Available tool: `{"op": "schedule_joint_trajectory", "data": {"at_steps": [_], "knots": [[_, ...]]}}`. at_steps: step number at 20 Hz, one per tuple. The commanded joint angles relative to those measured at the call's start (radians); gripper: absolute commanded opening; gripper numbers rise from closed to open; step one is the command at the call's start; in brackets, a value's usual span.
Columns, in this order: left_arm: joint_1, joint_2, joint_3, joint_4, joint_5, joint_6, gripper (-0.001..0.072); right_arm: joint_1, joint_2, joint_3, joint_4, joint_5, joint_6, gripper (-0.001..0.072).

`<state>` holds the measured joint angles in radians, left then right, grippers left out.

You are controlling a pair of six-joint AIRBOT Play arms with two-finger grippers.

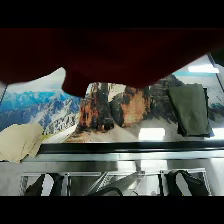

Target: Fold the shirts.

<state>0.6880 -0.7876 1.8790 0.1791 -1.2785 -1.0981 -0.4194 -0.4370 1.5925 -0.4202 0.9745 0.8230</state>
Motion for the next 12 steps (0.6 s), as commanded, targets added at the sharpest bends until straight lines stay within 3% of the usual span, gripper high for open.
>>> {"op": "schedule_joint_trajectory", "data": {"at_steps": [1,4,6,9,12], "knots": [[0.081,0.058,0.021,0.09,0.066,-0.042,0.001,-0.074,0.038,0.079,-0.166,-0.012,0.076,0.002],[-0.011,-0.111,0.097,0.153,-0.074,-0.067,0.001,-0.229,-0.177,0.069,0.183,0.285,0.013,0.002],[-0.181,-0.252,0.111,0.263,-0.076,-0.065,0.001,-0.254,-0.3,0.003,0.326,0.366,-0.01,0.0019],[-0.48,-0.496,0.111,0.525,-0.091,-0.066,0.0011,-0.095,-0.416,-0.158,0.252,0.327,-0.053,0.002],[-0.649,-0.747,0.11,0.703,-0.075,-0.101,0.0011,0.141,-0.56,-0.307,0.057,0.159,-0.053,0.002]]}}
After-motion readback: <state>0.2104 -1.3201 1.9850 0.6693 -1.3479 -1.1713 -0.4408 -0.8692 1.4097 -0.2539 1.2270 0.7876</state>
